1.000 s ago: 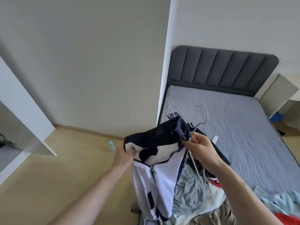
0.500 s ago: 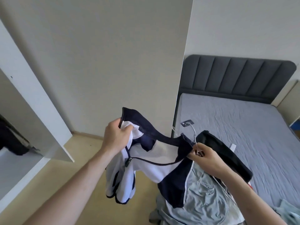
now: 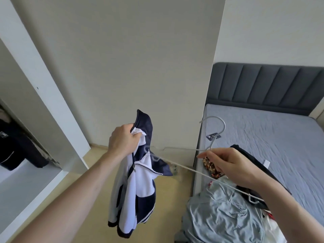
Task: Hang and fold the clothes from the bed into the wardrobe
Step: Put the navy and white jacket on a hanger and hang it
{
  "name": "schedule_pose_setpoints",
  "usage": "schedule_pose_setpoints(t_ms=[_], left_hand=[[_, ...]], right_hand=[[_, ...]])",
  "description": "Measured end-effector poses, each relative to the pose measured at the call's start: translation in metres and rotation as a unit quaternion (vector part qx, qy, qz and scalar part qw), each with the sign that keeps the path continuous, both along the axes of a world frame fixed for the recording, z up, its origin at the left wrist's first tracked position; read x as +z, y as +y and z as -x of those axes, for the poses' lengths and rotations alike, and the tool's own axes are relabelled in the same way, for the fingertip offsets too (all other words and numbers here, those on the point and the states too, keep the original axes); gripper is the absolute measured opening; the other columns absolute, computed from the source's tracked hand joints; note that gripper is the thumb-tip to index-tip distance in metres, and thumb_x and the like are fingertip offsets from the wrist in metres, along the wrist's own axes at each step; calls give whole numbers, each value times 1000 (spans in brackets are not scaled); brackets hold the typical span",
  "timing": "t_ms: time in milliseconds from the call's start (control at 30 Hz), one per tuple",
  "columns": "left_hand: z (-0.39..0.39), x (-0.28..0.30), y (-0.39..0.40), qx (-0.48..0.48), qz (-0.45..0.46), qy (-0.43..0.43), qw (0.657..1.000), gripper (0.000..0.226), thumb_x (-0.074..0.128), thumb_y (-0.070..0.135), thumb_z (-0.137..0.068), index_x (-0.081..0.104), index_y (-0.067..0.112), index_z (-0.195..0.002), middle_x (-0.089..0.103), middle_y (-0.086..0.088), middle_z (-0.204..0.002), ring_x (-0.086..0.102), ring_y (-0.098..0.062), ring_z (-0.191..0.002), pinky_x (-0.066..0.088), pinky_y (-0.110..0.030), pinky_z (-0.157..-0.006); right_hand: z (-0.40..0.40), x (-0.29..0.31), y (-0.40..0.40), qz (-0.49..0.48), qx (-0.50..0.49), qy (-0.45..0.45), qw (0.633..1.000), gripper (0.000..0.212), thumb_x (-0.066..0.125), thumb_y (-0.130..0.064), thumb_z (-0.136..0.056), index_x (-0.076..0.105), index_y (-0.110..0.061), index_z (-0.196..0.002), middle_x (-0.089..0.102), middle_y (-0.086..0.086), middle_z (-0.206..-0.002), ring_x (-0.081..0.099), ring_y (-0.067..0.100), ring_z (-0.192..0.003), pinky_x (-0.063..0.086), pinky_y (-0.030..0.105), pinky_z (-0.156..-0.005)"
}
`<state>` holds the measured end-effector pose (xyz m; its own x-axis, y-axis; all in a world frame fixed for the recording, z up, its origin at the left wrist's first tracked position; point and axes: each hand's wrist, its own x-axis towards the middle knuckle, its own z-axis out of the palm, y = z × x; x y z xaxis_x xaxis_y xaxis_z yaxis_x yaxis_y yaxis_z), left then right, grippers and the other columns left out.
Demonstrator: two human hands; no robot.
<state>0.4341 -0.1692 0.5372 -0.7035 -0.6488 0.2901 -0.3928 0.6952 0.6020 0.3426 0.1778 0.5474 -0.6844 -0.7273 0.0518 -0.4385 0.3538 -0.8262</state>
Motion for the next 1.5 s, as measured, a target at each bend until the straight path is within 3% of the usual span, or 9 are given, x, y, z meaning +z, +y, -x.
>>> schedule_pose_setpoints(t_ms=[200, 333, 500, 700, 900, 1033, 1200, 1367, 1500], left_hand=[[-10, 7, -3, -45, 49, -6, 998, 29, 56, 20, -78, 45, 41, -62, 50, 33, -54, 34, -14, -45, 19, -24, -46], [-13, 16, -9, -81, 40, -33, 995, 14, 51, 30, -71, 44, 35, -60, 49, 22, -55, 28, -17, -50, 22, -28, -46], [-16, 30, 10, -160, 41, -3, 986, 44, 54, 12, -79, 50, 51, -59, 59, 35, -75, 45, 1, -50, 20, -24, -45], [-12, 44, 40, -218, -23, 39, 975, 21, 53, 24, -79, 60, 30, -61, 68, 23, -66, 49, -11, -52, 38, -26, -51], [-21, 45, 51, -236, 89, -35, 967, 35, 62, 42, -84, 44, 19, -64, 48, 8, -54, 36, -16, -50, 30, -29, -47], [-31, 49, 48, -288, 140, -78, 944, 38, 66, 65, -71, 65, 39, -99, 56, 18, -90, 55, -3, -86, 46, -23, -76], [-22, 68, 28, -328, 207, -92, 917, 37, 48, 51, -79, 68, 42, -109, 49, 21, -118, 41, -5, -118, 19, -28, -110], [-4, 72, 16, -356, 162, -70, 918, 29, 55, 50, -100, 63, 31, -80, 57, 12, -78, 55, -9, -75, 47, -38, -70], [0, 73, 2, -306, 188, 16, 933, 26, 57, 47, -100, 69, 26, -88, 61, 11, -81, 58, -15, -77, 45, -33, -66]], right_hand=[[-8, 1, -25, -12, 6, 21, 1000, 29, 46, -50, -104, 74, -46, -105, 32, 1, -61, 32, 20, -53, 29, 31, -52], [-7, 0, -37, 6, -4, 14, 1000, 29, 45, -50, -104, 74, -45, -106, 30, 0, -59, 29, 17, -52, 25, 29, -51], [-7, -5, -62, -1, -12, 27, 1000, 28, 48, -42, -106, 75, -39, -105, 30, -9, -49, 26, 9, -45, 23, 21, -46], [-24, -26, -102, 33, -13, 23, 999, 29, 50, -35, -107, 77, -28, -99, 31, -7, -50, 24, 9, -45, 21, 18, -45], [-28, -27, -105, 154, -52, -38, 986, 38, 47, -38, -108, 69, -25, -79, 33, -8, -53, 26, 9, -49, 25, 19, -47], [-29, -22, -100, 178, -54, -26, 982, 40, 47, -41, -106, 69, -24, -78, 34, -5, -57, 28, 9, -52, 26, 21, -51], [-30, -21, -93, 182, -21, -31, 983, 40, 46, -38, -107, 69, -20, -80, 30, -5, -58, 25, 12, -54, 23, 22, -51], [-28, -10, -92, 191, -21, -9, 981, 37, 47, -43, -107, 69, -37, -79, 46, -2, -58, 37, 11, -53, 33, 27, -52], [2, -11, -65, 172, -69, 3, 983, 40, 41, -56, -104, 70, -33, -121, 74, -12, -109, 67, 3, -97, 51, 20, -83]])
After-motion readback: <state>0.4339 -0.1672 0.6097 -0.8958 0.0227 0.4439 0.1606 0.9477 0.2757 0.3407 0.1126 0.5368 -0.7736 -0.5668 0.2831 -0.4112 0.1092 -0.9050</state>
